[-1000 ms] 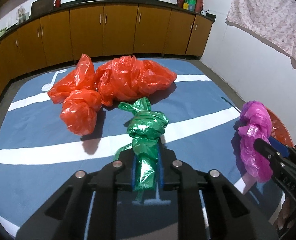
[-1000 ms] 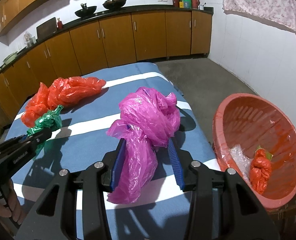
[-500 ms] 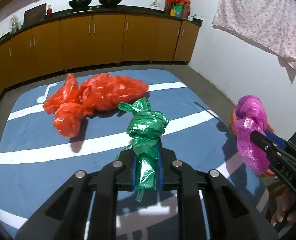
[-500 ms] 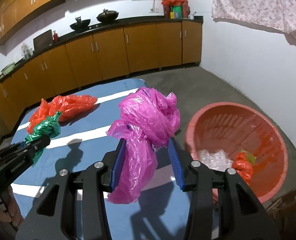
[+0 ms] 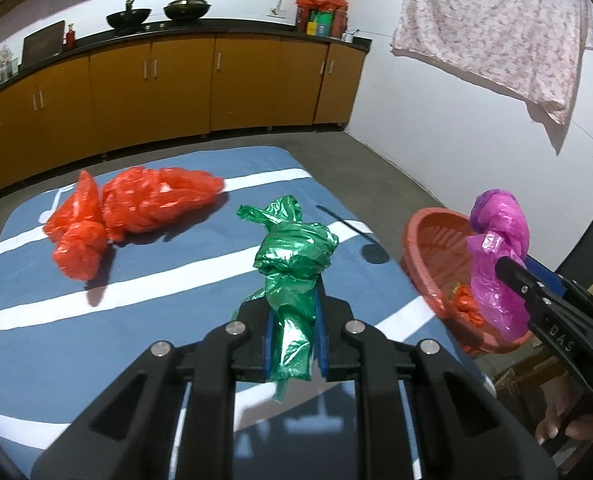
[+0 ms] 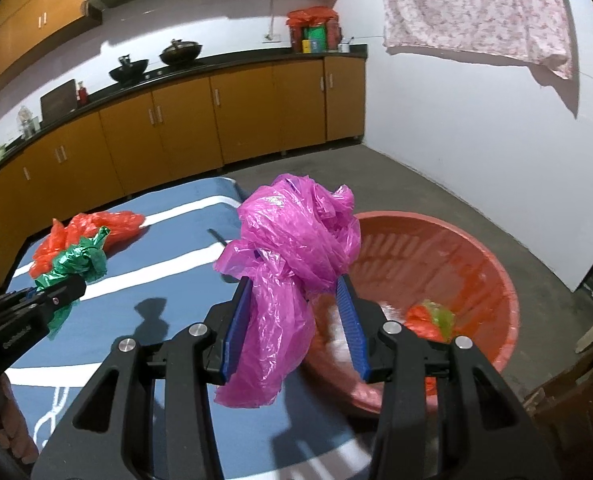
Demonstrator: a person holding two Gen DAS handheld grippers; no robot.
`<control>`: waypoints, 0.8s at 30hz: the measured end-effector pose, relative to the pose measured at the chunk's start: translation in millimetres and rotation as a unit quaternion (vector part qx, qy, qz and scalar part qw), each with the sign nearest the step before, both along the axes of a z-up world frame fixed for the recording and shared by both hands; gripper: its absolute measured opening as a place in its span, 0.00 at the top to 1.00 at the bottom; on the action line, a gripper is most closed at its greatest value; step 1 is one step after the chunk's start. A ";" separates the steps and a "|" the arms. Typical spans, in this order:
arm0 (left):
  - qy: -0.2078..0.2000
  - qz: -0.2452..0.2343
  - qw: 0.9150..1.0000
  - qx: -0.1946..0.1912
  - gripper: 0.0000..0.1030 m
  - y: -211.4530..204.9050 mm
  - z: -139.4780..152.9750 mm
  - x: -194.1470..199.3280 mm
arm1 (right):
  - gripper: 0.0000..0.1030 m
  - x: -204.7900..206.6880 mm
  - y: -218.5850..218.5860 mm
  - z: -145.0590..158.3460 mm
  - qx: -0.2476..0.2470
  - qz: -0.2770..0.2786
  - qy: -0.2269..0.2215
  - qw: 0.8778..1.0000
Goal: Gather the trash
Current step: 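Carry the green bag in the left tool while the right tool carries the pink bag over the basket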
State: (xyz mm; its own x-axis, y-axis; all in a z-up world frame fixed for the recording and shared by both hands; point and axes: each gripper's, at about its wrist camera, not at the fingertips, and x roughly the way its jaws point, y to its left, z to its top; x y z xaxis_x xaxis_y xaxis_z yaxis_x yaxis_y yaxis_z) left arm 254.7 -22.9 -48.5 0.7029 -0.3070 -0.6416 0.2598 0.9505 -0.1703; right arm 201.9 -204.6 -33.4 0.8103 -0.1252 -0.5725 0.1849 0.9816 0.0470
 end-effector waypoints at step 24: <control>0.006 -0.110 0.994 -0.021 0.84 -106.7 -2.3 -6.6 | 0.57 -12.8 -81.9 -4.7 0.016 -0.084 -0.002 0.996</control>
